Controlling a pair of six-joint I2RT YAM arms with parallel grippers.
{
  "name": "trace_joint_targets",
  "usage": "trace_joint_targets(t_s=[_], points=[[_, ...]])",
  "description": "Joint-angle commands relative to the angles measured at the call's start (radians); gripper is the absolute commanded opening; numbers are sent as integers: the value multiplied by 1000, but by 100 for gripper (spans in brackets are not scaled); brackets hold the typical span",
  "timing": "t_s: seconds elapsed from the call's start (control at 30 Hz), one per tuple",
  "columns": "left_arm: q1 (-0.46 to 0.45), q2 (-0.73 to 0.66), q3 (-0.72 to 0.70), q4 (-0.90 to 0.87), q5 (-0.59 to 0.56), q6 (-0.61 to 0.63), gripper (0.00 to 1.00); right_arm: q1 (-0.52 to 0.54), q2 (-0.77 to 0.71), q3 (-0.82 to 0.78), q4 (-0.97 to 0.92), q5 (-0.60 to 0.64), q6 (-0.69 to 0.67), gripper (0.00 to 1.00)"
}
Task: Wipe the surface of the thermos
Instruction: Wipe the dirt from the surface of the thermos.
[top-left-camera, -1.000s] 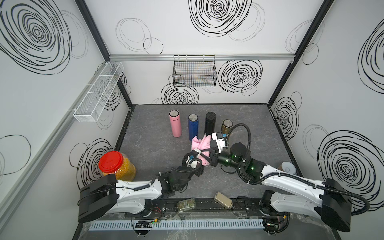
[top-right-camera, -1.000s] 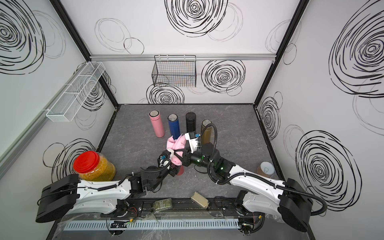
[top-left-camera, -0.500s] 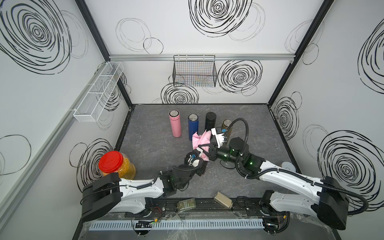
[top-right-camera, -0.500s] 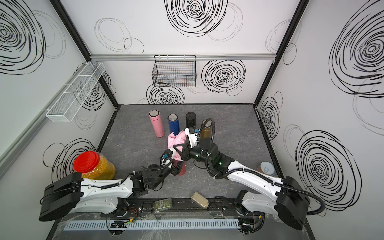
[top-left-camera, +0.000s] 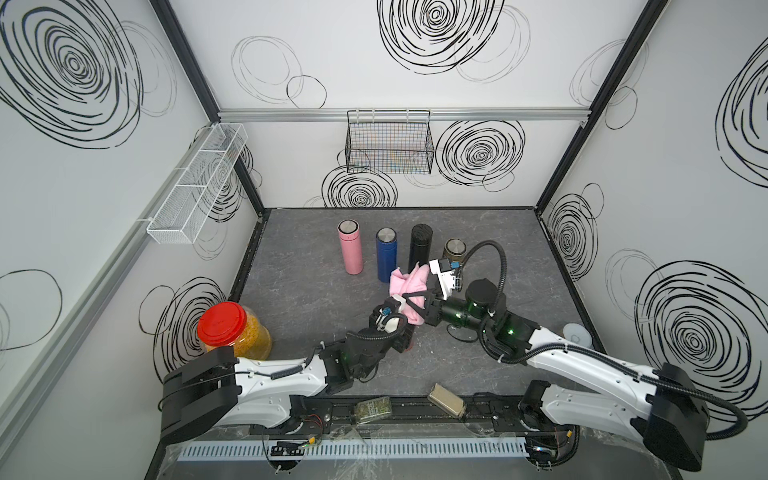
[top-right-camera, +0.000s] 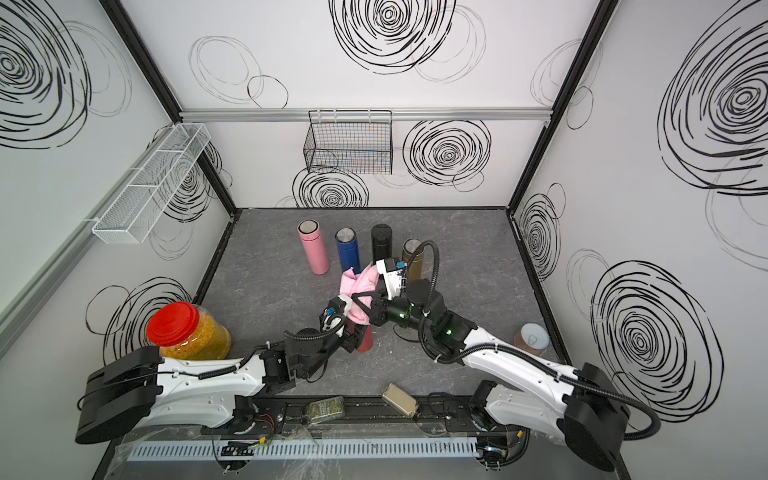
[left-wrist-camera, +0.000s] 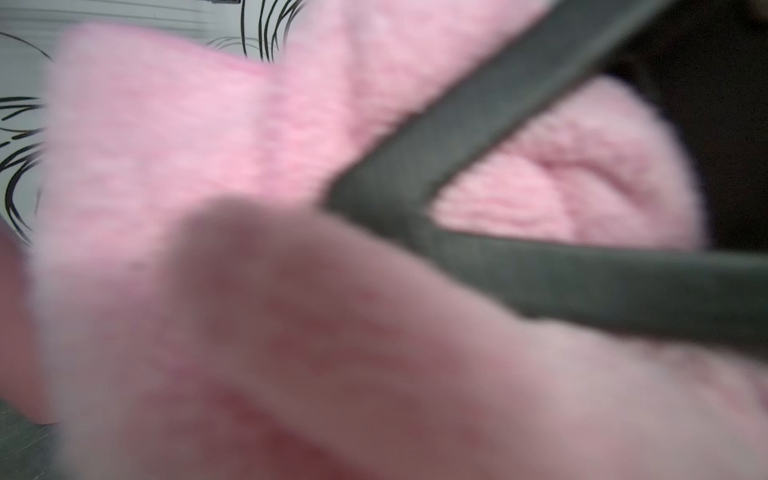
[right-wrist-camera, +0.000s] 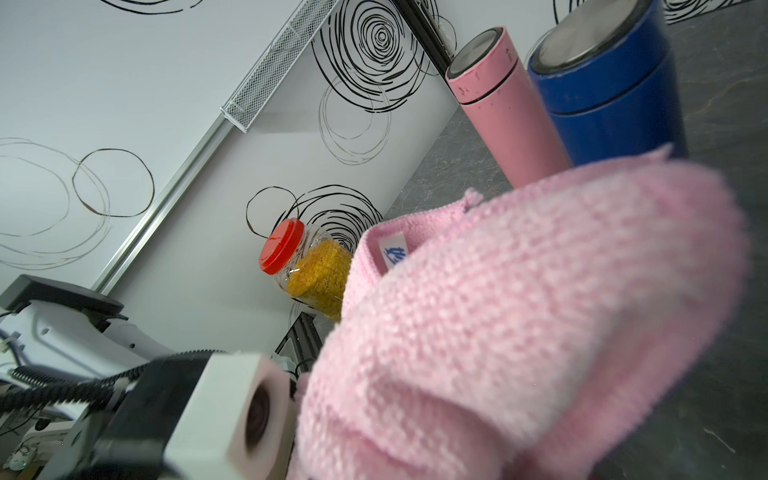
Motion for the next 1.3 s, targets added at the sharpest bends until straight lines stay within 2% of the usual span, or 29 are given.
trace_joint_targets(t_s=[0.0, 0.13, 0.23, 0.37, 0.47, 0.63, 0.73, 0.87, 1.1, 1.27], points=[[46, -60, 38, 7, -44, -130, 0, 2, -148, -67, -180, 71, 35, 0], [91, -131, 82, -139, -142, -342, 0, -7, -348, -174, -221, 218, 56, 0], [152, -197, 95, -235, -145, -492, 0, -25, -438, -281, -161, 242, 92, 0], [237, -286, 87, -319, -94, -719, 0, -37, -427, -344, -103, 215, 116, 0], [265, -350, 78, -341, -59, -832, 0, -37, -376, -353, -76, 213, 117, 0], [264, -437, 57, -318, -54, -892, 0, -48, -277, -386, 18, 235, 107, 0], [255, -460, 44, -283, -48, -909, 0, -48, -186, -361, 97, 184, 104, 0], [226, -451, 51, -267, -70, -898, 0, -38, -59, -256, 109, 97, 66, 0], [217, -422, 28, -235, -108, -877, 0, 110, 121, -168, 194, 98, 31, 0], [219, -430, 19, -233, -135, -853, 0, 192, 127, -207, 233, 146, 79, 0]])
